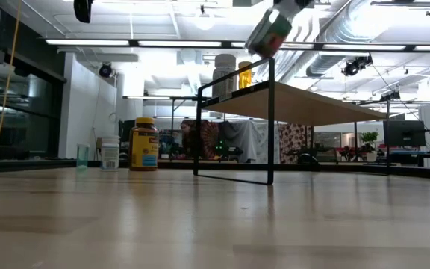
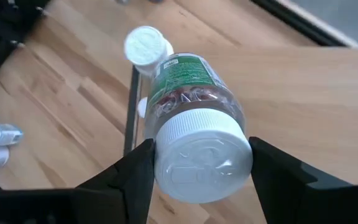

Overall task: Pick and place medicine bottles onto shelf by color
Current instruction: Put the transparent pill bottle on the shelf

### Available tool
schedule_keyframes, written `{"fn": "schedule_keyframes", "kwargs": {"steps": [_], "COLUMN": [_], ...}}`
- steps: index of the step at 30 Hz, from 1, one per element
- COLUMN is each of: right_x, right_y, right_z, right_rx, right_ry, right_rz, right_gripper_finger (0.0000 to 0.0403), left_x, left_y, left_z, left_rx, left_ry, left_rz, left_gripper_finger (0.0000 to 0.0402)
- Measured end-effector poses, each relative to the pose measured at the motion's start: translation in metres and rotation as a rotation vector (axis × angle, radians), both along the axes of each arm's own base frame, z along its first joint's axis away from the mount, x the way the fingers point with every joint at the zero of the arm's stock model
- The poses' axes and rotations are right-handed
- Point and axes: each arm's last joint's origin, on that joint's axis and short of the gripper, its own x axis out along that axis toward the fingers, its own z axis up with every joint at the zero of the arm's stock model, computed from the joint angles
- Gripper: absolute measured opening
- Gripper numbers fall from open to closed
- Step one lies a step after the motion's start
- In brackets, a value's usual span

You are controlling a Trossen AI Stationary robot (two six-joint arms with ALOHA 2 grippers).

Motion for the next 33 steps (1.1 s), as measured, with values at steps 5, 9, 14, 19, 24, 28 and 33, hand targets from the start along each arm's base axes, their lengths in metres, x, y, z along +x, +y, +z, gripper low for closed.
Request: {"fn": "schedule_keyframes", "kwargs": {"steps": [5,9,14,19,24,28,33], "right_x": [0.011,0.017,0.017,0.021,0.032,0.038,0.037], "right_y": [-0.018,-0.026,-0.036,-0.046,-0.052,-0.053,-0.056], "right_z": [-0.012,-0.018,-0.021,-0.027,-0.038,-0.044,-0.044], "right_rx": [0.092,0.12,0.14,0.155,0.194,0.215,0.197], "right_ry": [0.025,0.04,0.043,0.058,0.087,0.104,0.107], "right_rz": [-0.028,-0.043,-0.102,-0.157,-0.156,-0.126,-0.159], "right_gripper_finger": [0.0207,0.0207,0.0207,0.0207,0.0207,0.0207,0.0207], "left_x": [0.0,0.0,0.0,0.0,0.0,0.0,0.0], "left_y": [0.0,0.0,0.0,0.0,0.0,0.0,0.0], "left_z": [0.0,0.0,0.0,0.0,0.0,0.0,0.0], "left_rx": [0.0,0.002,0.001,0.001,0.001,0.001,0.001], "left_ry": [0.0,0.002,0.003,0.006,0.006,0.006,0.006], "left_rz": [0.001,0.008,0.01,0.01,0.008,0.008,0.007], "left_gripper_finger": [0.0003,0.0003,0.0003,0.0003,0.0003,0.0003,0.0003]}}
